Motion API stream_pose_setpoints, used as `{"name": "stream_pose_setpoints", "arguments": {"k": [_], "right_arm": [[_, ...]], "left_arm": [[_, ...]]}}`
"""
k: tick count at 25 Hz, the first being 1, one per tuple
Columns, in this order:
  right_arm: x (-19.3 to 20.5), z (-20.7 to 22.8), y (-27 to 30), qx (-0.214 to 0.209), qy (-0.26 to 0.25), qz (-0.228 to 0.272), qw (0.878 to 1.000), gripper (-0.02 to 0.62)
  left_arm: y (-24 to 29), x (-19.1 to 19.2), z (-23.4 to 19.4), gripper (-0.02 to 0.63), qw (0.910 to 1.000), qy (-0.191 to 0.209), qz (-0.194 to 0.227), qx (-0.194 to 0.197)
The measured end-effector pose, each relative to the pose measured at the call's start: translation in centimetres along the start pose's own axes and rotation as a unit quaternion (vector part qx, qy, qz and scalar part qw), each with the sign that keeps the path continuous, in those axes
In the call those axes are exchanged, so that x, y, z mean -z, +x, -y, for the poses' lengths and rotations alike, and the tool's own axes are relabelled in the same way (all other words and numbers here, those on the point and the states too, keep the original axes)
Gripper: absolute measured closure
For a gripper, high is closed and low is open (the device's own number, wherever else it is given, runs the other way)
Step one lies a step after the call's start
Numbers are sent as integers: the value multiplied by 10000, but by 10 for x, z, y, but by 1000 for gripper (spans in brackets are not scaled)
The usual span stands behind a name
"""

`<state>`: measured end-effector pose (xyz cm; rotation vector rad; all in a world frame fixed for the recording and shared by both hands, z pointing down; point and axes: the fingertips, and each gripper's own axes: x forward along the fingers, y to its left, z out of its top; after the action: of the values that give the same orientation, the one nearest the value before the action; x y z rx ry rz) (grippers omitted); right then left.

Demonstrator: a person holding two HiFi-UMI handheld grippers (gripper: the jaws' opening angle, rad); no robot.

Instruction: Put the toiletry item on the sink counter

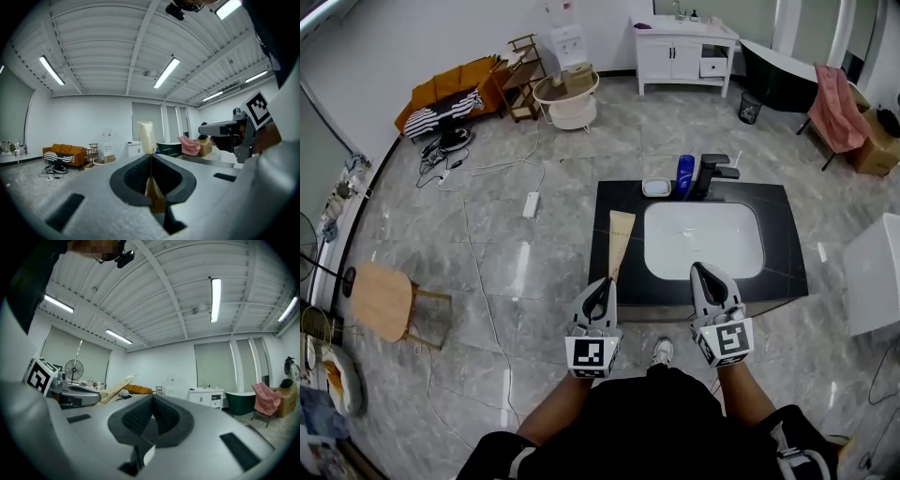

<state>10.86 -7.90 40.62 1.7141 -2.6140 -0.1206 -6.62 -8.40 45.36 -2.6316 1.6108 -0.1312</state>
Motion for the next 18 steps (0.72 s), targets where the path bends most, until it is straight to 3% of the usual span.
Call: {"name": "stream_pose_setpoints", "arguments": {"k": [8,18], "right_arm": [[14,63,51,-342,70,-105,9993,589],[27,74,91,-533,182,-161,9983,589]], "left_arm": [[72,-8,6,589,9994,-69,-101,-311],[111,9,0,589,9989,-79,-316,-327]]}}
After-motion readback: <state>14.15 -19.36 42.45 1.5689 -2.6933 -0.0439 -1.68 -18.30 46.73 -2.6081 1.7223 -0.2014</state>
